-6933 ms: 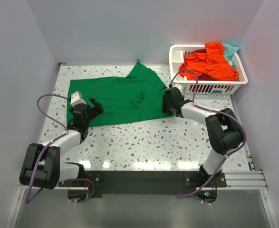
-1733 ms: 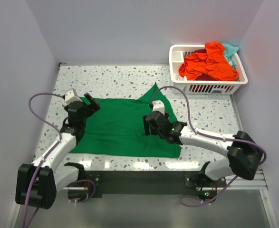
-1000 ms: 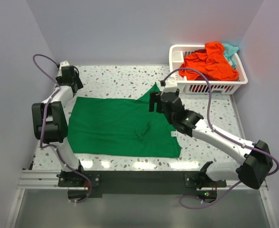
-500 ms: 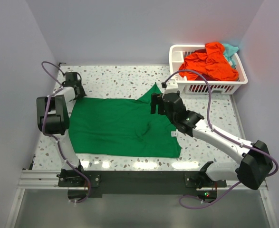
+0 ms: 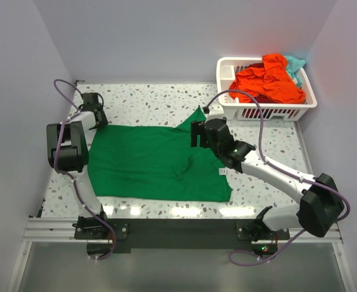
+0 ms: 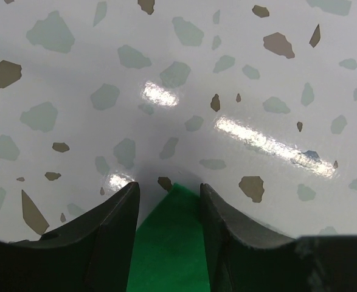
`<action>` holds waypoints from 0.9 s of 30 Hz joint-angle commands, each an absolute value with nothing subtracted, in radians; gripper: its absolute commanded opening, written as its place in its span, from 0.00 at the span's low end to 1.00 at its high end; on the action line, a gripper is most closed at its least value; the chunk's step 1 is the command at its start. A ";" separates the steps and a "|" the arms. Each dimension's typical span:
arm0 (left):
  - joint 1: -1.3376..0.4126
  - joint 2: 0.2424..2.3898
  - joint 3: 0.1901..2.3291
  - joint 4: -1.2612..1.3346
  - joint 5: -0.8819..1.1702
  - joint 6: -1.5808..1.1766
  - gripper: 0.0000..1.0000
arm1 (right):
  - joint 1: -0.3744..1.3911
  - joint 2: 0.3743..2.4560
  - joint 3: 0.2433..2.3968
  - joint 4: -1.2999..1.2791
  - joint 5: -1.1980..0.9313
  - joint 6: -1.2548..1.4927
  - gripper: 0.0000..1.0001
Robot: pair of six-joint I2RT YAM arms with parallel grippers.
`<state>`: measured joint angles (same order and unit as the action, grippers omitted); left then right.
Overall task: Fold and stack the t-shirts
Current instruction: Fold the tshirt
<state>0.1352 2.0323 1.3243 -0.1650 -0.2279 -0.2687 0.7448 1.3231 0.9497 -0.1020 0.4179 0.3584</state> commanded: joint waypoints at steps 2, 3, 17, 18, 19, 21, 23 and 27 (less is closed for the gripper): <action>0.144 2.043 1.355 -0.138 -0.189 -0.253 0.47 | 0.735 1.371 1.005 -0.067 0.396 0.364 0.82; 0.144 2.045 1.356 -0.137 -0.186 -0.253 0.45 | 0.733 1.394 1.012 -0.067 0.393 0.361 0.82; 0.144 2.049 1.356 -0.132 -0.175 -0.241 0.00 | 0.608 1.857 1.439 -0.141 0.327 0.285 0.82; 0.144 2.048 1.355 -0.132 -0.176 -0.241 0.00 | 0.598 1.891 1.465 -0.146 0.313 0.287 0.81; 0.144 2.046 1.355 -0.130 -0.179 -0.239 0.00 | 0.589 1.922 1.523 -0.158 0.308 0.290 0.81; 0.143 2.043 1.353 -0.130 -0.175 -0.241 0.00 | 0.566 2.014 1.586 -0.179 0.301 0.291 0.80; 0.143 2.040 1.350 -0.129 -0.173 -0.241 0.00 | 0.549 2.099 1.675 -0.210 0.296 0.291 0.79; 0.144 2.036 1.345 -0.124 -0.169 -0.241 0.00 | 0.525 2.226 1.840 -0.276 0.285 0.295 0.78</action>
<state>0.1352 2.0407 1.3277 -0.1490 -0.1848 -0.2646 0.5396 2.1670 1.7172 -0.2077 0.3038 0.3046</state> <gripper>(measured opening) 0.025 0.784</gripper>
